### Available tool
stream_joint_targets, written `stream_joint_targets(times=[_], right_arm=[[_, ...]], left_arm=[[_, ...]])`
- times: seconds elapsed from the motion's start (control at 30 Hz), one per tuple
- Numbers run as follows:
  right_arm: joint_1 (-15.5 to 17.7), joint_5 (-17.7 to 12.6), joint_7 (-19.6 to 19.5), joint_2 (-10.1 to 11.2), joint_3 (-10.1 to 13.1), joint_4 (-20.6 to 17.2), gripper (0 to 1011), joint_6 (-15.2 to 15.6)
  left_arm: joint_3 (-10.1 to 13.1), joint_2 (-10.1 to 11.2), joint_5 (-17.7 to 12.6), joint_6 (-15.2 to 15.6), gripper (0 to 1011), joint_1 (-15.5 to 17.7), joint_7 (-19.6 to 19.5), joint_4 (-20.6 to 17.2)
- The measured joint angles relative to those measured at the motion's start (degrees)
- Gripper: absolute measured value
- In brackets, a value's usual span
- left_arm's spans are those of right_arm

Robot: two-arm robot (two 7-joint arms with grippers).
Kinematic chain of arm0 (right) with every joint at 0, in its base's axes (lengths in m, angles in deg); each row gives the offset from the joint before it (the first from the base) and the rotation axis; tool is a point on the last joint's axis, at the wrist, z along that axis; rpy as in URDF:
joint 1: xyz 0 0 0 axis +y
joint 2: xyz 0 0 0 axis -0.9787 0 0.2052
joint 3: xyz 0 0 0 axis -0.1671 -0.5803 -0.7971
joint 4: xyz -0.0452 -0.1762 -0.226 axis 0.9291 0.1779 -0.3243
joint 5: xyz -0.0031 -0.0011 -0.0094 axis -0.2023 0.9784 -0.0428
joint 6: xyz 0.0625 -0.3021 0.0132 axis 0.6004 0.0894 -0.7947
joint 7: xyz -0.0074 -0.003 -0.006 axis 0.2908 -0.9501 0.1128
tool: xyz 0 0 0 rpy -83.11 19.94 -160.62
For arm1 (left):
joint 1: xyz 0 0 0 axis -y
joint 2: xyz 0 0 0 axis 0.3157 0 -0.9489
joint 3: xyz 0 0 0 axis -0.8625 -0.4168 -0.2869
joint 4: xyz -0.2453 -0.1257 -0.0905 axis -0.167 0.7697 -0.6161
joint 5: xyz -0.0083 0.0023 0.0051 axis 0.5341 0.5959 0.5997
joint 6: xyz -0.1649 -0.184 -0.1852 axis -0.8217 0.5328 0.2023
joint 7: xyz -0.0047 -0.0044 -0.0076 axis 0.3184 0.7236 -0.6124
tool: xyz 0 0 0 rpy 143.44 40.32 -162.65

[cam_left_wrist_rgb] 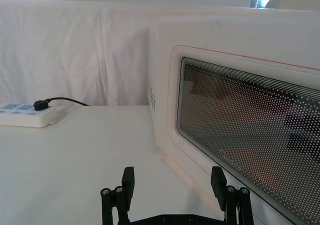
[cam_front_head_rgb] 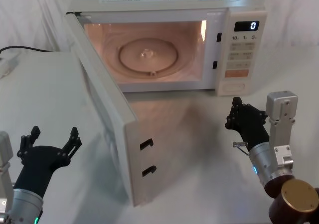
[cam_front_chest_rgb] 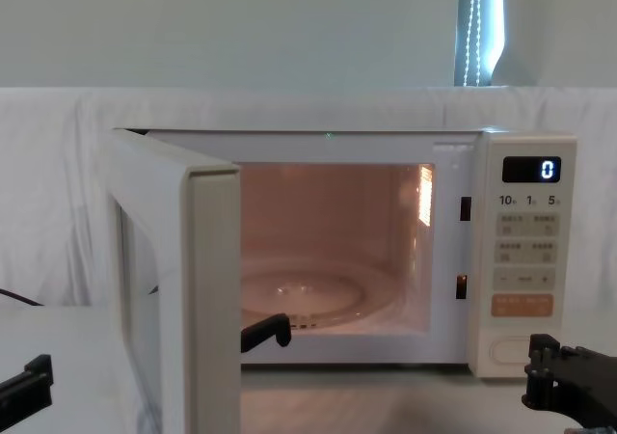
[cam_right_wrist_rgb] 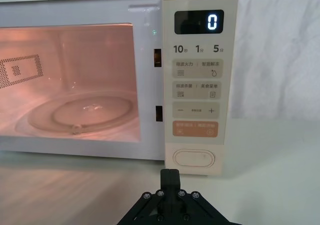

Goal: Press the button to open the microwave door with one hand; close the microwave door with the other hand.

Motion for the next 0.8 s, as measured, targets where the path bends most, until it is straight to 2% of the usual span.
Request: stream_joint_targets(times=[0.3, 0.43, 0.73, 0.77, 0.8], right_arm=[[0.0, 0.0, 0.0, 0.0, 0.0, 0.0, 0, 0.1], [-0.1, 0.0, 0.1, 0.0, 0.0, 0.0, 81, 0.1], [-0.1, 0.0, 0.1, 0.0, 0.0, 0.0, 360, 0.2], [-0.1, 0.0, 0.1, 0.0, 0.0, 0.1, 360, 0.2], [-0.1, 0.0, 0.1, 0.0, 0.0, 0.1, 416, 0.2]], left_arm=[[0.0, 0.0, 0.0, 0.0, 1001, 0.0, 0.0, 0.0], [0.0, 0.0, 0.0, 0.0, 1001, 0.0, 0.0, 0.0], [0.0, 0.0, 0.0, 0.0, 1001, 0.0, 0.0, 0.0], [0.0, 0.0, 0.0, 0.0, 1001, 0.0, 0.0, 0.0], [0.0, 0.0, 0.0, 0.0, 1001, 0.0, 0.0, 0.0]])
